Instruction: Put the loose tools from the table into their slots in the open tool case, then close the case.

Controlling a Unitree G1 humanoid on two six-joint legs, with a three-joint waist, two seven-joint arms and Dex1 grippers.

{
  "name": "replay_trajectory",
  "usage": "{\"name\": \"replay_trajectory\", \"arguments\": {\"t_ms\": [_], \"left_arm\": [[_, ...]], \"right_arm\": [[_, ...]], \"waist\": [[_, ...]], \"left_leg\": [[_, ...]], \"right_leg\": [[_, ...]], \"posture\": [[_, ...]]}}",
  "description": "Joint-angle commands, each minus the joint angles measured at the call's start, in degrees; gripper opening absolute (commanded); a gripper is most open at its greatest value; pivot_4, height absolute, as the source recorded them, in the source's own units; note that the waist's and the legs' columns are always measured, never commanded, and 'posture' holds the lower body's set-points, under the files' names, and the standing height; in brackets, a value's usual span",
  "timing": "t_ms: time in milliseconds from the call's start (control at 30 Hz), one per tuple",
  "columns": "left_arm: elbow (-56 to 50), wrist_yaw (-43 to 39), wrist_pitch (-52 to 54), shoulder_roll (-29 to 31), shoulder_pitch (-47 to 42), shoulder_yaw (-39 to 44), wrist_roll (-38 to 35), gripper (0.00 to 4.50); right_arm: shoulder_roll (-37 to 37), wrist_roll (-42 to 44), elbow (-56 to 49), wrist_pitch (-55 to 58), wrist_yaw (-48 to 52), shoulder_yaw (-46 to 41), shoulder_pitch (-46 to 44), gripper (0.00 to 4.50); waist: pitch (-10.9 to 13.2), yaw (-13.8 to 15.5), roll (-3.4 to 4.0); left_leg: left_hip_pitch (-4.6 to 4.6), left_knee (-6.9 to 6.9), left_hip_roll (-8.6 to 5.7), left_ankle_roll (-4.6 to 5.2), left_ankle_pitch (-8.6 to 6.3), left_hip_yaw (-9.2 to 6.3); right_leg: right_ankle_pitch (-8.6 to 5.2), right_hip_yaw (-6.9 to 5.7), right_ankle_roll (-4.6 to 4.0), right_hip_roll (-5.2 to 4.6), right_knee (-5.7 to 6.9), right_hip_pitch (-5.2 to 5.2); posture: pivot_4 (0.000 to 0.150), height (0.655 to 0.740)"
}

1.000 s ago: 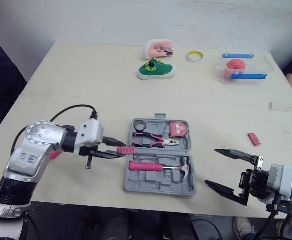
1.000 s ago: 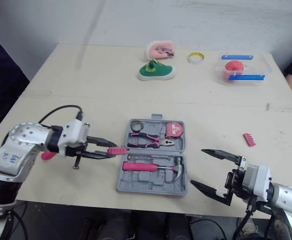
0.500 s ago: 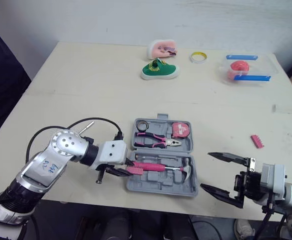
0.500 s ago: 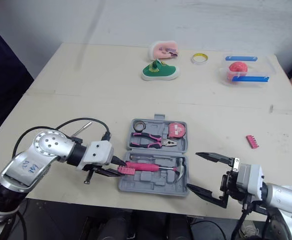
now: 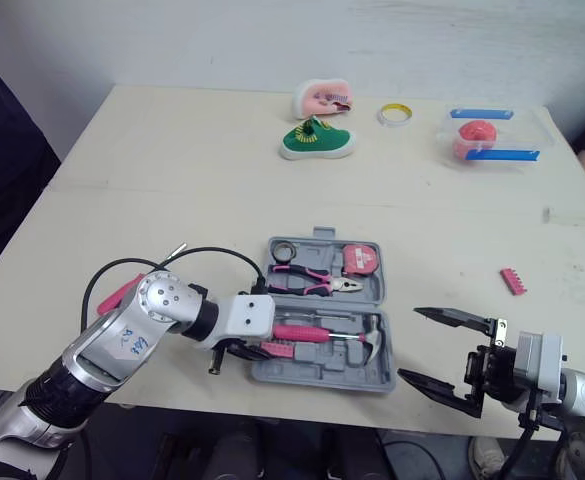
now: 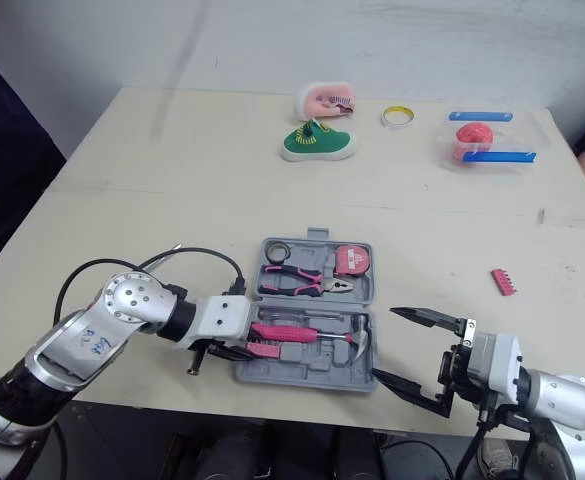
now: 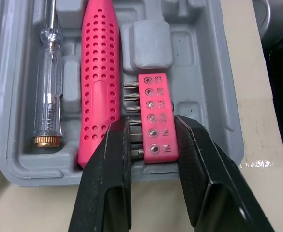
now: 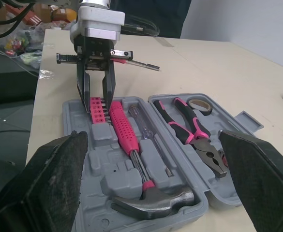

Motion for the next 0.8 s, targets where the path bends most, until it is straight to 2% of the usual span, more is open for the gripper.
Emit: {"name": "replay_trajectory", "arguments": {"t_ms": [33, 167, 333, 400, 433, 600, 800], "left_arm": [[-0.83, 1.38, 2.05, -0.99, -0.61, -1.84, 2.07, 0.66], [-0.99, 1.36, 1.78, -2.77, -1.69, -3.69, 2.99, 0.66], [-1.64, 2.35, 2.27, -3.82, -1.05, -1.92, 2.03, 0.66], [-2.28, 2.4, 2.86, -4.02, -0.82, -0.71, 0.88, 1.68], [-2.75, 2.01, 2.07, -3.94, -0.69, -0.08, 0.31, 2.01], [-6.14, 0.58, -0.67, -5.42, -1.16, 6.04, -5.9, 4.27], [-7.02, -0.99, -0.04, -2.68, -0.07, 11.76, -11.24, 4.27]], "right_arm": [[0.41, 0.53, -1.35, -0.41, -0.55, 0.26, 0.04, 4.5], [0.22, 0.73, -2.36, 0.22, -1.58, 0.49, -0.24, 4.5], [-0.07, 0.89, -2.66, 0.58, -2.28, 0.66, -0.28, 4.5], [-0.08, 0.94, -2.8, 0.84, -2.54, 0.78, -0.39, 4.5], [-0.09, 1.01, -2.88, 1.01, -2.65, 0.8, -0.44, 4.5], [-0.54, 1.46, -3.5, 1.98, -2.86, 0.74, -0.46, 4.5], [-1.57, 2.39, -6.66, 5.58, -4.87, 0.36, -1.12, 4.5]], "waist": [[0.0, 0.04, 0.0], [0.0, 0.54, 0.01], [-0.01, 1.17, 0.01], [-0.01, 1.32, 0.02], [-0.01, 1.37, 0.02], [-0.01, 1.3, 0.02], [0.0, 0.79, 0.04]], "left_leg": [[0.0, 0.0, 0.0, 0.0, 0.0, 0.0], [0.01, 0.08, -0.03, 0.02, 0.01, -0.02], [-0.05, 0.33, -0.01, 0.06, -0.02, -0.04], [-0.07, 0.38, 0.0, 0.08, -0.03, -0.04], [-0.1, 0.41, 0.0, 0.08, -0.03, -0.05], [-0.15, 0.48, 0.01, 0.1, -0.05, -0.08], [-0.15, 0.48, 0.04, 0.07, -0.04, -0.09]], "right_leg": [[0.0, 0.0, 0.0, 0.0, 0.0, 0.0], [0.0, 0.0, 0.0, -0.01, 0.0, 0.06], [0.0, 0.01, 0.0, -0.01, 0.01, 0.08], [0.0, 0.02, 0.0, -0.01, 0.01, 0.08], [0.0, 0.01, 0.0, -0.01, 0.02, 0.08], [0.0, -0.01, 0.01, -0.02, 0.02, 0.07], [0.0, -0.04, 0.0, 0.02, 0.05, 0.06]], "posture": [[0.15, 0.74], [0.15, 0.74], [0.15, 0.74], [0.15, 0.74], [0.15, 0.74], [0.15, 0.74], [0.15, 0.74]]}}
